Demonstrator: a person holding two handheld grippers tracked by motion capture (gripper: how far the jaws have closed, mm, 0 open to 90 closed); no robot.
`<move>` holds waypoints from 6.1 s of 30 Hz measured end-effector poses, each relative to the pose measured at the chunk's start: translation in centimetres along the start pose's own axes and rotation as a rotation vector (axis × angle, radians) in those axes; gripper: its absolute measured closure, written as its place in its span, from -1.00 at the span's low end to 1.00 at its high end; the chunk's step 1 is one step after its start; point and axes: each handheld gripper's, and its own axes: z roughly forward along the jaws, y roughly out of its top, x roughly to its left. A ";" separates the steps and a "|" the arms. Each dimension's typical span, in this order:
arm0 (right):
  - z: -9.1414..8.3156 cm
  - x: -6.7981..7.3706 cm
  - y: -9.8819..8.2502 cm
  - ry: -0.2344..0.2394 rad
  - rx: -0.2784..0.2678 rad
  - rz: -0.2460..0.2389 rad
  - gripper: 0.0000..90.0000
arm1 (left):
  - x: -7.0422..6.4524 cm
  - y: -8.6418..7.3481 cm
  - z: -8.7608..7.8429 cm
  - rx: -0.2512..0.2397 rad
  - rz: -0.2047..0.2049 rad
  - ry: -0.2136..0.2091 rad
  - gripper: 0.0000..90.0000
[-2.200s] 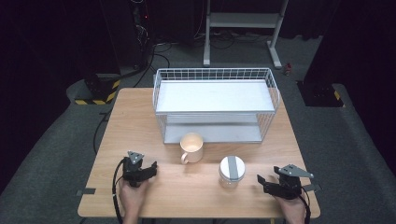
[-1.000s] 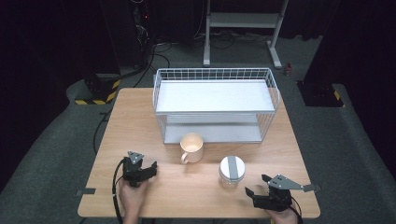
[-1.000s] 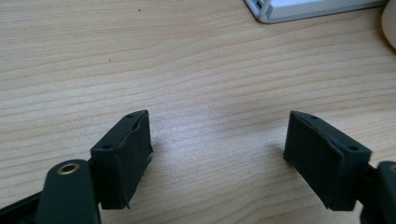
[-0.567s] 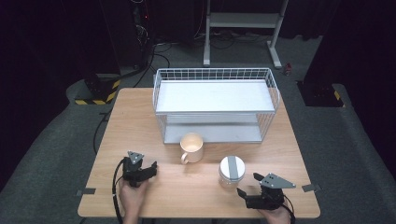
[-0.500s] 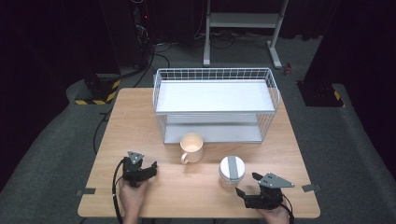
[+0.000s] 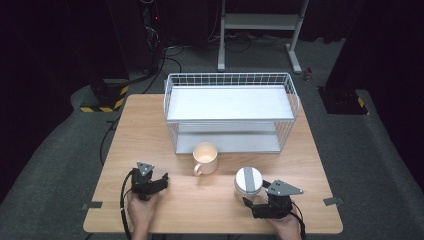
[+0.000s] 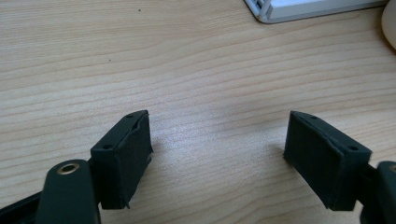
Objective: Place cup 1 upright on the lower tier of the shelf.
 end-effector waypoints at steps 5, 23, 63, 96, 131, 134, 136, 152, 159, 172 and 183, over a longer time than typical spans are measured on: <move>0.5 0.1 0.4 0.001 -0.002 -0.007 -0.79 | 0.0 0.0 0.0 0.000 0.000 0.000 -0.49; 2.1 0.5 1.3 -0.024 -0.005 -0.046 -0.67 | 0.0 0.0 0.0 0.000 -0.001 0.000 -0.49; 1.5 -1.6 2.7 -0.051 -0.028 -0.035 -0.59 | 0.0 0.0 0.0 0.000 -0.001 0.000 -0.49; 2.5 -4.9 4.9 -0.109 -0.029 0.032 -0.59 | 0.0 0.0 0.0 -0.002 -0.004 0.001 -0.49; 6.1 -8.2 7.7 -0.191 -0.015 0.110 -0.59 | 0.0 0.0 0.0 0.000 -0.001 0.001 -0.49; 6.5 -8.4 7.8 -0.199 -0.012 0.114 -0.59 | 0.0 0.0 0.0 0.000 -0.001 0.001 -0.49; 6.8 -8.6 7.9 -0.204 -0.010 0.104 -0.59 | 0.0 0.0 0.0 0.000 -0.001 0.001 -0.49; 8.0 -9.6 8.5 -0.252 -0.009 0.104 -0.59 | 0.0 0.0 0.0 0.000 -0.001 0.001 -0.49; 8.3 -9.9 8.4 -0.264 -0.023 0.092 -0.59 | 0.0 0.0 0.0 0.000 -0.001 0.001 -0.49; 8.5 -10.4 8.3 -0.259 -0.035 0.081 -0.61 | 0.0 0.0 0.0 0.000 -0.001 0.001 -0.49; 8.4 -10.4 8.1 -0.244 0.003 0.103 -0.68 | 0.0 0.0 0.0 0.000 -0.001 0.001 -0.49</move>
